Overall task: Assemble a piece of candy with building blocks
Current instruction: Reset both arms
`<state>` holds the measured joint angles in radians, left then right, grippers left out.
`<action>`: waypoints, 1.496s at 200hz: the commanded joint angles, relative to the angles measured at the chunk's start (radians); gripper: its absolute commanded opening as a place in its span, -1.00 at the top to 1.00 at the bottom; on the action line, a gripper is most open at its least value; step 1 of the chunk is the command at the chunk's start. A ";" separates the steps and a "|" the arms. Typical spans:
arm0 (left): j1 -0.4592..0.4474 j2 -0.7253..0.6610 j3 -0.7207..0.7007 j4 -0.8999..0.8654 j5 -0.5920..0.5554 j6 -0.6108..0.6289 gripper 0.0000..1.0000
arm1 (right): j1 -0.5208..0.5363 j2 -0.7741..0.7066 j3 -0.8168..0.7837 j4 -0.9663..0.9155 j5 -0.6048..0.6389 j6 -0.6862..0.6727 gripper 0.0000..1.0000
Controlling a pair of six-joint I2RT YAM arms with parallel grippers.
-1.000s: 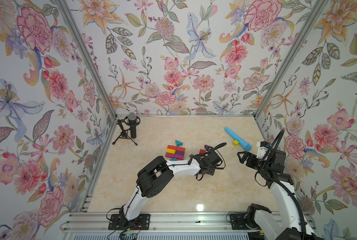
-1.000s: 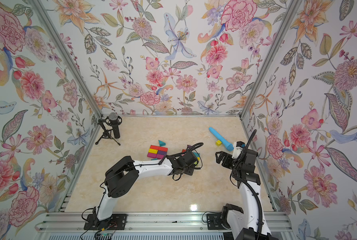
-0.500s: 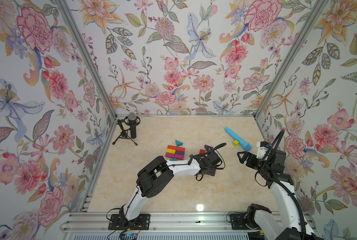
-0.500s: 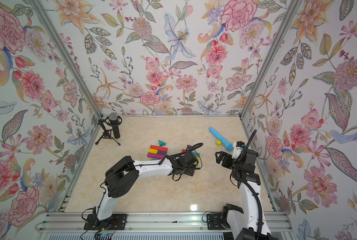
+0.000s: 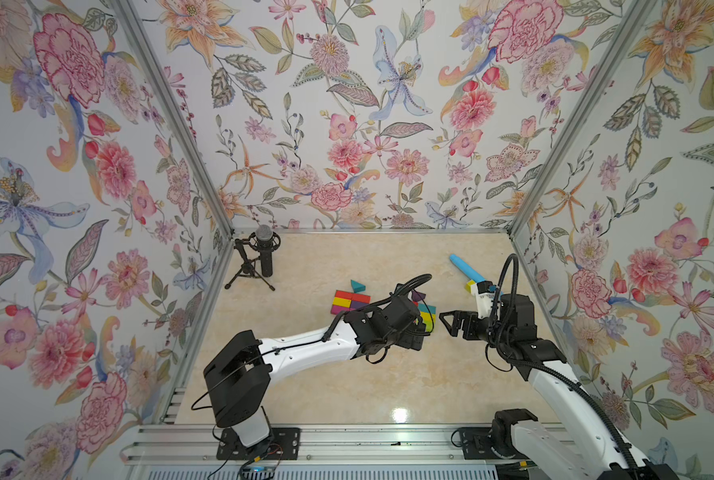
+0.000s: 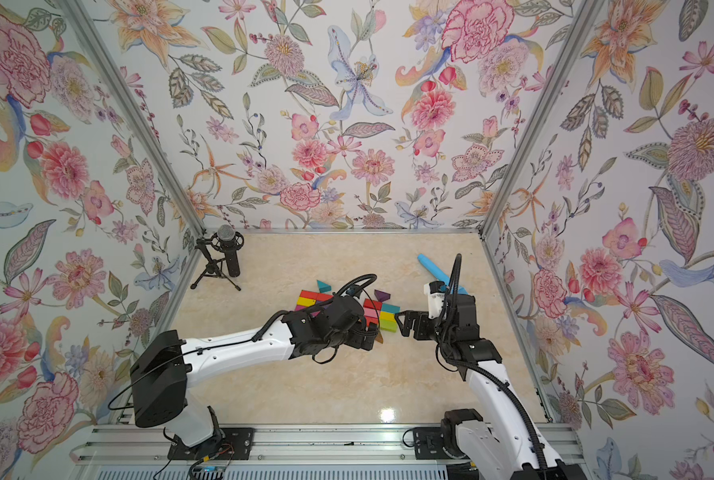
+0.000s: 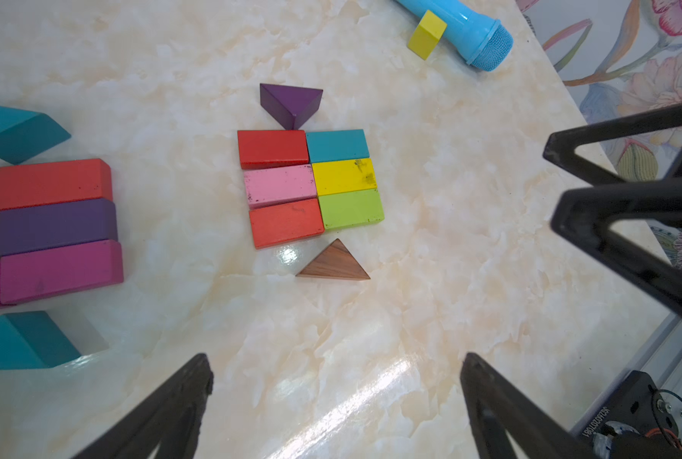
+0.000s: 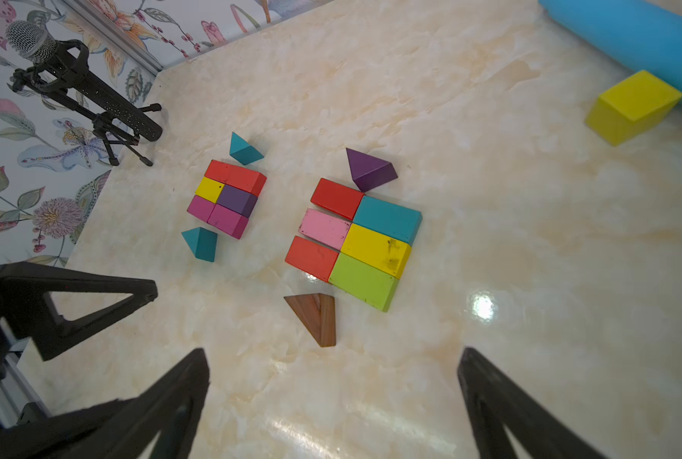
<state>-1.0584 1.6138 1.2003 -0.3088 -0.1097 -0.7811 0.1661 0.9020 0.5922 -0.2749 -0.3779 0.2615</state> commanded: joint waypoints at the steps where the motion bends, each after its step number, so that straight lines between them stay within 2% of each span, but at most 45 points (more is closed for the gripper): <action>1: 0.062 -0.129 -0.089 -0.003 -0.090 0.091 -0.98 | 0.033 0.018 0.004 0.026 0.155 0.064 -0.99; 21: 0.130 -0.223 -0.185 0.081 -0.170 0.156 -0.98 | 0.016 0.017 -0.015 0.081 0.103 0.024 -0.99; 33: 0.157 -0.286 -0.268 0.181 -0.230 0.217 -0.98 | 0.005 -0.018 -0.053 0.139 0.148 0.026 -0.99; 55: 0.234 -0.398 -0.454 0.433 -0.233 0.301 -0.98 | -0.033 -0.093 -0.138 0.259 0.274 0.035 -0.99; 68: 0.312 -0.435 -0.541 0.542 -0.232 0.315 -0.98 | -0.065 -0.112 -0.197 0.379 0.266 -0.009 -0.99; 82: 0.397 -0.440 -0.581 0.585 -0.257 0.318 -0.98 | -0.125 -0.095 -0.288 0.591 0.151 -0.065 -0.99; 92: 0.436 -0.429 -0.612 0.637 -0.305 0.368 -0.98 | -0.165 -0.065 -0.354 0.751 0.048 -0.151 -0.99; 106: 0.467 -0.400 -0.659 0.728 -0.439 0.459 -0.98 | -0.181 -0.019 -0.357 0.799 0.042 -0.251 -0.99; 116: 0.512 -0.378 -0.684 0.777 -0.485 0.476 -0.98 | -0.182 0.027 -0.361 0.852 0.068 -0.321 -0.99; 136: 0.606 -0.310 -0.749 0.897 -0.629 0.453 -0.98 | -0.251 0.161 -0.379 1.009 0.068 -0.295 -0.99; 140: 0.628 -0.296 -0.760 0.911 -0.659 0.419 -0.98 | -0.263 0.198 -0.384 1.041 0.059 -0.282 -0.99; 154: 0.696 -0.255 -0.823 1.024 -0.636 0.340 -0.98 | -0.274 0.315 -0.396 1.171 0.067 -0.260 -0.99; 161: 0.711 -0.233 -0.838 1.080 -0.640 0.324 -0.98 | -0.282 0.348 -0.377 1.173 0.027 -0.263 -0.99; 172: 0.718 -0.224 -0.822 1.075 -0.656 0.318 -0.98 | -0.277 0.383 -0.359 1.201 0.039 -0.281 -0.99; 191: 0.723 -0.273 -0.814 1.101 -0.640 0.362 -0.98 | -0.310 0.442 -0.333 1.239 0.011 -0.261 -0.99; 218: 0.753 -0.395 -0.877 1.100 -0.592 0.356 -0.98 | -0.320 0.481 -0.300 1.235 -0.032 -0.256 -0.99; 239: 0.765 -0.508 -0.889 1.081 -0.620 0.548 -0.98 | -0.319 0.488 -0.283 1.206 -0.008 -0.249 -0.99; 259: 0.825 -0.522 -0.925 1.138 -0.598 0.660 -0.98 | -0.311 0.508 -0.241 1.142 0.013 -0.248 -0.99; 284: 0.878 -0.377 -1.033 1.465 -0.597 0.774 -0.98 | -0.296 0.537 -0.211 1.125 0.014 -0.257 -0.99; 299: 0.879 -0.271 -1.094 1.675 -0.572 0.851 -0.98 | -0.297 0.557 -0.289 1.294 0.071 -0.227 -0.99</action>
<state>-0.1894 1.2156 0.1829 1.0348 -0.7074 -0.1120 -0.1368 1.4273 0.3603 0.8654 -0.3588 0.0151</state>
